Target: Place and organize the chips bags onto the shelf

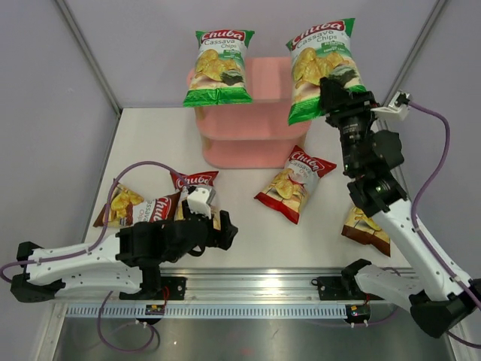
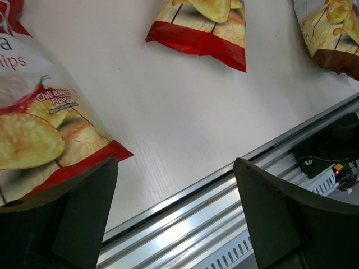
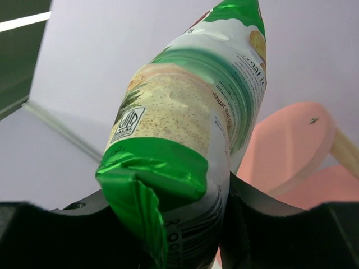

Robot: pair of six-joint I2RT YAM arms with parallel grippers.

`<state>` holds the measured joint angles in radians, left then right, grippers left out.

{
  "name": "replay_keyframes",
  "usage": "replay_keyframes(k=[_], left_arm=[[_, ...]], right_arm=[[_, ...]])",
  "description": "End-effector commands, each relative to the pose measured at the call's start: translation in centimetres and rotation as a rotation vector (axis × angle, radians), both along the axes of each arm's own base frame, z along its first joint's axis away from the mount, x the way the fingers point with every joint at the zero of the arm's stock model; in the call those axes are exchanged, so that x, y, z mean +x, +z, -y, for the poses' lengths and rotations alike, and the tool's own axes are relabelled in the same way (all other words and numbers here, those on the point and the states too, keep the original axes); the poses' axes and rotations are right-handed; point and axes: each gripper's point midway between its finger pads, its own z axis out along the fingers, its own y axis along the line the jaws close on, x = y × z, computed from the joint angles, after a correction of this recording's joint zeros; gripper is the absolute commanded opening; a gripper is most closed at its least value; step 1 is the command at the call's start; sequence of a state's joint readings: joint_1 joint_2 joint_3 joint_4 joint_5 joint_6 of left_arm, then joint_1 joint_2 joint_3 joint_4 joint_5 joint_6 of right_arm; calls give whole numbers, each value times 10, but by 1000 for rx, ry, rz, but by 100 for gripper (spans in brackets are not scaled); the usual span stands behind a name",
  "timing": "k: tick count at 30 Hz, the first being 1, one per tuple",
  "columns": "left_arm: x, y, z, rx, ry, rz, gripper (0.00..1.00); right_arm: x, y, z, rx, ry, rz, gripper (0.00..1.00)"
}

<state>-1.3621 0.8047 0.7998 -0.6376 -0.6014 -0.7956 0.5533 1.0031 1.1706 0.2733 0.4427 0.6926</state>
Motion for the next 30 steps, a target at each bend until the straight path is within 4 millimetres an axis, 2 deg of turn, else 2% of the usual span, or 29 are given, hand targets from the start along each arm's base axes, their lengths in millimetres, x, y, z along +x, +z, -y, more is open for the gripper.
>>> replay_keyframes(k=[1, 2, 4, 6, 9, 10, 11, 13, 14, 17, 21, 22, 24, 25, 28, 30], left_arm=[[2, 39, -31, 113, -12, 53, 95], [1, 37, -42, 175, -19, 58, 99], [9, 46, -62, 261, 6, 113, 99], [14, 51, -74, 305, 27, 151, 99], [21, 52, -82, 301, 46, 213, 99], [24, 55, -78, 262, 57, 230, 99], [24, 46, -77, 273, 51, 232, 99], [23, 47, -81, 268, 58, 224, 99], [25, 47, -85, 275, 72, 228, 99], [26, 45, -95, 285, 107, 232, 99], [24, 47, -96, 249, 96, 234, 99], [24, 48, -97, 248, 99, 235, 99], [24, 49, -98, 240, 105, 238, 99], [24, 49, -98, 241, 101, 238, 99], [23, 48, -97, 237, 95, 235, 99], [23, 47, -96, 239, 90, 233, 99]], right_arm=[[20, 38, 16, 99, 33, 97, 27], [35, 40, 10, 86, 39, 92, 27], [50, 39, 5, 66, 38, 90, 26], [71, 34, -4, 67, 43, 78, 26], [96, 23, -15, 69, 49, 65, 25], [102, 19, -17, 76, 46, 58, 25], [115, 8, -21, 73, 41, 34, 26], [124, 1, -21, 90, 24, 31, 26], [133, -10, -24, 86, 20, 11, 26], [143, -22, -31, 110, 41, -4, 26], [147, -36, -44, 124, 63, -35, 35], [149, -45, -45, 112, 41, -74, 40], [145, -45, -48, 112, 32, -92, 49], [147, -55, -46, 118, 18, -137, 53], [143, -53, -47, 129, 34, -168, 58], [142, -56, -48, 118, 37, -203, 68]])
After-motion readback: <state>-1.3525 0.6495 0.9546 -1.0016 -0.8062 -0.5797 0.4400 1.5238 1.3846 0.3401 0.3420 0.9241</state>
